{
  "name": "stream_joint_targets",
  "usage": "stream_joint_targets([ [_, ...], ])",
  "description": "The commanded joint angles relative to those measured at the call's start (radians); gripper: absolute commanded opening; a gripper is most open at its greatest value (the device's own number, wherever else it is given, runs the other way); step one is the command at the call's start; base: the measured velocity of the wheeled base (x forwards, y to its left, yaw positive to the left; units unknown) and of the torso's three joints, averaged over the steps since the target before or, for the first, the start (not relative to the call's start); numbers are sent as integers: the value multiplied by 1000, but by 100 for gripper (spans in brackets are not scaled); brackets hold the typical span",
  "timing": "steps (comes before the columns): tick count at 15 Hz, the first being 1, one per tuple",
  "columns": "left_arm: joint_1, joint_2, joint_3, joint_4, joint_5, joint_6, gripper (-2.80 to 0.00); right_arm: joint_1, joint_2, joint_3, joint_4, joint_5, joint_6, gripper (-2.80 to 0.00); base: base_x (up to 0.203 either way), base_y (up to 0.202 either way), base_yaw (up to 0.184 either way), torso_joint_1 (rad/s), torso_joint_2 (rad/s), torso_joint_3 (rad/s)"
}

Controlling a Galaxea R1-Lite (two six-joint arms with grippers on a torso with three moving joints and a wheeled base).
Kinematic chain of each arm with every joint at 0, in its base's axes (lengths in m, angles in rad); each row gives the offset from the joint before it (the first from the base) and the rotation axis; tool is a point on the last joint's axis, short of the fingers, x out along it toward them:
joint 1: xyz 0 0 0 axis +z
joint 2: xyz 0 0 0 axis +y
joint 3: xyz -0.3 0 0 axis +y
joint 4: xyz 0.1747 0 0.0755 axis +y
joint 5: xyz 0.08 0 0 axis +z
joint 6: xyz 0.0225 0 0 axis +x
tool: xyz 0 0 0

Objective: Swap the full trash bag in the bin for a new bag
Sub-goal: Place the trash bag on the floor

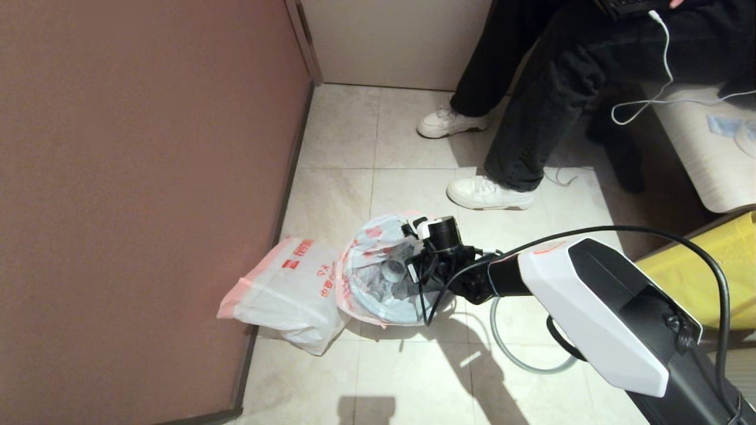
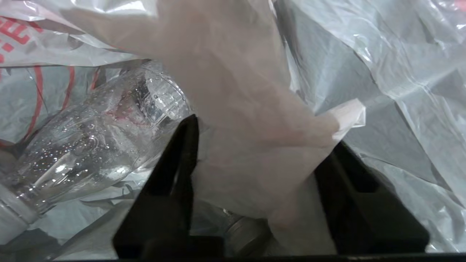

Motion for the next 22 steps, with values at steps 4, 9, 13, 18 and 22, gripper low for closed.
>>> stream_joint_targets([
  [4, 0, 1, 0, 0, 0, 0, -280, -3, 9, -1, -1, 22, 19, -280, 0, 0, 0, 0, 0, 0],
  [9, 0, 1, 0, 0, 0, 0, -280, 0, -51, -1, 143, 168, 294, -280, 0, 0, 0, 0, 0, 0],
  [13, 0, 1, 0, 0, 0, 0, -280, 0, -155, -1, 257, 353, 544, -280, 0, 0, 0, 0, 0, 0],
  [18, 0, 1, 0, 0, 0, 0, -280, -3, -278, -1, 346, 541, 743, -280, 0, 0, 0, 0, 0, 0],
  [22, 0, 1, 0, 0, 0, 0, -280, -3, -357, -1, 384, 584, 802, -280, 0, 0, 0, 0, 0, 0],
])
